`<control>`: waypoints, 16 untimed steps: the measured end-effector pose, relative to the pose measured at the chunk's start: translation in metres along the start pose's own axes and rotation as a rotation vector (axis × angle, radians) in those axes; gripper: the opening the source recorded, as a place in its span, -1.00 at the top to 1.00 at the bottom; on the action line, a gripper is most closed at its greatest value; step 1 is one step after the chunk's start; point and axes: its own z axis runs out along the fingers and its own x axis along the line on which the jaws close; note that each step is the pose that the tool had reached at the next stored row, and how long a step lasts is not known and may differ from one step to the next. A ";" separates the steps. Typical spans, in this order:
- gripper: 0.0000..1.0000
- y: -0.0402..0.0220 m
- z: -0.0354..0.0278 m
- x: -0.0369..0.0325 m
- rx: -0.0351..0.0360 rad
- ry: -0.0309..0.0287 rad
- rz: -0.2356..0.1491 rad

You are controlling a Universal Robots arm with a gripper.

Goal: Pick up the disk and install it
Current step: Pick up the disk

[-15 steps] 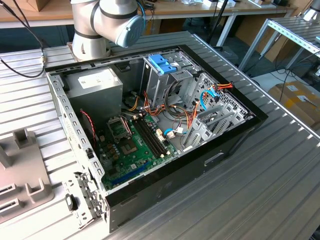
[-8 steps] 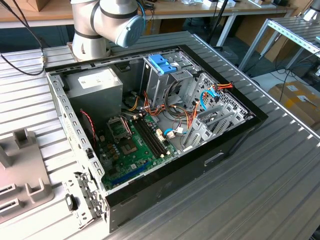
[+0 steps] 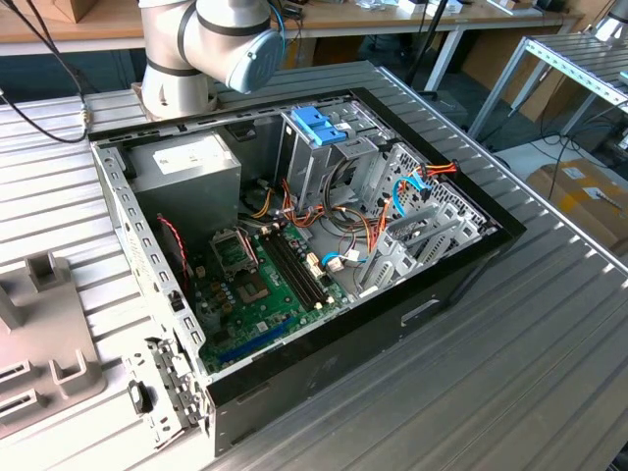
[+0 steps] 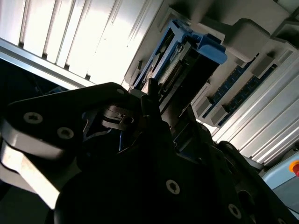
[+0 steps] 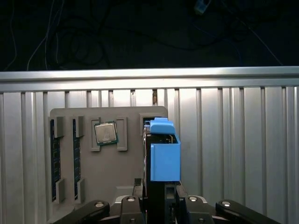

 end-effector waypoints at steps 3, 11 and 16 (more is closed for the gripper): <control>0.30 0.0000 -0.0002 0.0000 0.0000 0.0000 0.000; 0.30 0.0000 -0.0007 0.0000 0.0000 0.0002 0.000; 0.30 0.0000 -0.0105 0.0001 -0.0001 0.0003 0.000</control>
